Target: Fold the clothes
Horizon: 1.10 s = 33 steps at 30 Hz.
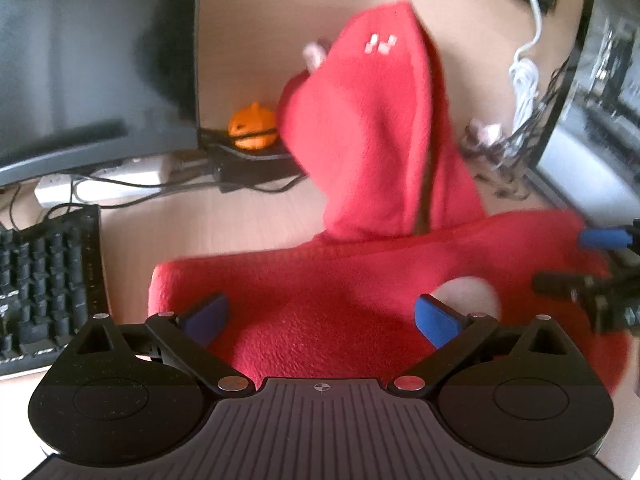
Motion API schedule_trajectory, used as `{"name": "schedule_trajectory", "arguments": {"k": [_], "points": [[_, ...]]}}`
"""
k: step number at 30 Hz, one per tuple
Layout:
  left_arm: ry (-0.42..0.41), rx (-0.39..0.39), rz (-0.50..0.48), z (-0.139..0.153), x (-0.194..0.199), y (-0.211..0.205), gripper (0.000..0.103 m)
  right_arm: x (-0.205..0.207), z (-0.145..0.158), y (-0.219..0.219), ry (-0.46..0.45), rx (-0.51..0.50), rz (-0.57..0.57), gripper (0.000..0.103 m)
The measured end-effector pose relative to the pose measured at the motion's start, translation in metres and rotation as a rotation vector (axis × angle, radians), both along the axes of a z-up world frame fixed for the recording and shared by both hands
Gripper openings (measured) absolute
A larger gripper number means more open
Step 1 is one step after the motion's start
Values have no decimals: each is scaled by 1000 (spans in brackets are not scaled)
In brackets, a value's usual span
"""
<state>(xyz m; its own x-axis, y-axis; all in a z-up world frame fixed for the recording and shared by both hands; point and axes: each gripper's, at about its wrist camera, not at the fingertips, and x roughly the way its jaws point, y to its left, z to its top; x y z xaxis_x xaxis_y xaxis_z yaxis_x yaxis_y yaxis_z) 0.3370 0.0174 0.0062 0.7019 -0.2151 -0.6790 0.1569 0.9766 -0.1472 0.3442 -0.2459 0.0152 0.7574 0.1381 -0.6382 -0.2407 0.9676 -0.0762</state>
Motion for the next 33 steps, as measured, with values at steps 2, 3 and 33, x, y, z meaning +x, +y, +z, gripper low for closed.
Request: {"name": "schedule_trajectory", "arguments": {"k": [2, 3, 33], "points": [[-8, -55, -20, 13, -10, -2, 101, 0, 0, -10, -49, -79, -83, 103], [-7, -91, -37, 17, -13, -5, 101, 6, -7, -15, -43, -133, -122, 103], [195, -184, -57, -13, -10, -46, 101, 81, -50, -31, 281, 377, 121, 103]]}}
